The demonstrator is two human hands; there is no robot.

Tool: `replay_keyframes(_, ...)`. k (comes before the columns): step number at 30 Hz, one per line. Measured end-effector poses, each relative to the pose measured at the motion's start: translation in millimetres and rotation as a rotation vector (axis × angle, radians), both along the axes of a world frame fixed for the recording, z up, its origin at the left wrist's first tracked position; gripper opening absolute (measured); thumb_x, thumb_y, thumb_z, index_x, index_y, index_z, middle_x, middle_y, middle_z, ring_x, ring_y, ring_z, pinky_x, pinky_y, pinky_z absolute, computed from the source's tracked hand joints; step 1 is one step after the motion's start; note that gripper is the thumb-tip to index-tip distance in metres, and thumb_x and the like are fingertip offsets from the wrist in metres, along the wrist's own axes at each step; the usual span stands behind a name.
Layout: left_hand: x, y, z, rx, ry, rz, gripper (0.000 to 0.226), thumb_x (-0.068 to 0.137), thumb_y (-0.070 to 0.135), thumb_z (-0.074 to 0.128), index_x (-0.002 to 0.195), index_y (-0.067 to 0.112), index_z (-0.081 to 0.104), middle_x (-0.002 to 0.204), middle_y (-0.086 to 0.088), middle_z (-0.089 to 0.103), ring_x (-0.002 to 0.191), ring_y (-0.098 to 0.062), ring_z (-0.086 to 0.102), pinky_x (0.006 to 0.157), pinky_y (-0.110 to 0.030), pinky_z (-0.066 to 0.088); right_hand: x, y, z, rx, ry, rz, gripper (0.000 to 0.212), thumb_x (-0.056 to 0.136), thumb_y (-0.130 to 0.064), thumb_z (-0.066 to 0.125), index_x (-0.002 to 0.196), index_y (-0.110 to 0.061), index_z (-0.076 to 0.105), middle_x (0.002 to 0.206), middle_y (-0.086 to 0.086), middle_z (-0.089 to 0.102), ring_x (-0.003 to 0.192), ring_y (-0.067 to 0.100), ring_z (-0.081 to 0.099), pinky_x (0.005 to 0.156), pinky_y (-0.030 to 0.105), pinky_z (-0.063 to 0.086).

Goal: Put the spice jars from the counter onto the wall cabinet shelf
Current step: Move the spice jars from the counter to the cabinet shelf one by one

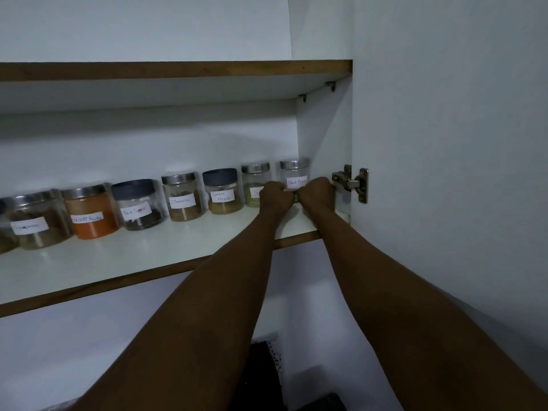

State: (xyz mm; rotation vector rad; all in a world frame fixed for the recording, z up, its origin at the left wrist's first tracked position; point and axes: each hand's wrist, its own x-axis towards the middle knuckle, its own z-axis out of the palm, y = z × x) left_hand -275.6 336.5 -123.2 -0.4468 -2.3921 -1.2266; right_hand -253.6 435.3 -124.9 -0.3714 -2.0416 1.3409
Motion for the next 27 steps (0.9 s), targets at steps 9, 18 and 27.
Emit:
replay_keyframes(9, -10, 5, 0, 0.009, -0.005, -0.042, 0.02, 0.089, 0.0, 0.061, 0.094, -0.013, 0.075, 0.099, -0.033, 0.073, 0.08, -0.033, 0.063, 0.07, -0.026, 0.039, -16, 6, -2, 0.031, -0.075, 0.105, 0.037, 0.09, -0.018, 0.066, 0.122, 0.002, 0.067, 0.121, 0.02, 0.071, 0.113, 0.035, 0.068, 0.079, 0.03, 0.05)
replay_keyframes(18, -11, 2, 0, 0.056, -0.14, -0.112, 0.026, 0.093, 0.003, 0.059, 0.11, -0.012, 0.073, 0.111, -0.031, 0.073, 0.11, -0.044, 0.07, 0.091, -0.044, 0.057, -22, 7, -3, 0.107, -0.163, 0.137, 0.03, 0.093, -0.017, 0.059, 0.116, 0.0, 0.067, 0.118, 0.019, 0.072, 0.109, 0.035, 0.068, 0.076, 0.03, 0.044)
replay_keyframes(27, -6, 3, 2, 0.085, -0.156, -0.089, 0.024, 0.092, -0.006, 0.054, 0.098, -0.024, 0.067, 0.105, -0.043, 0.067, 0.106, -0.054, 0.066, 0.089, -0.052, 0.055, -29, 7, -6, 0.158, -0.177, 0.157, 0.028, 0.093, -0.018, 0.058, 0.113, -0.001, 0.069, 0.118, 0.02, 0.072, 0.109, 0.035, 0.068, 0.076, 0.03, 0.043)
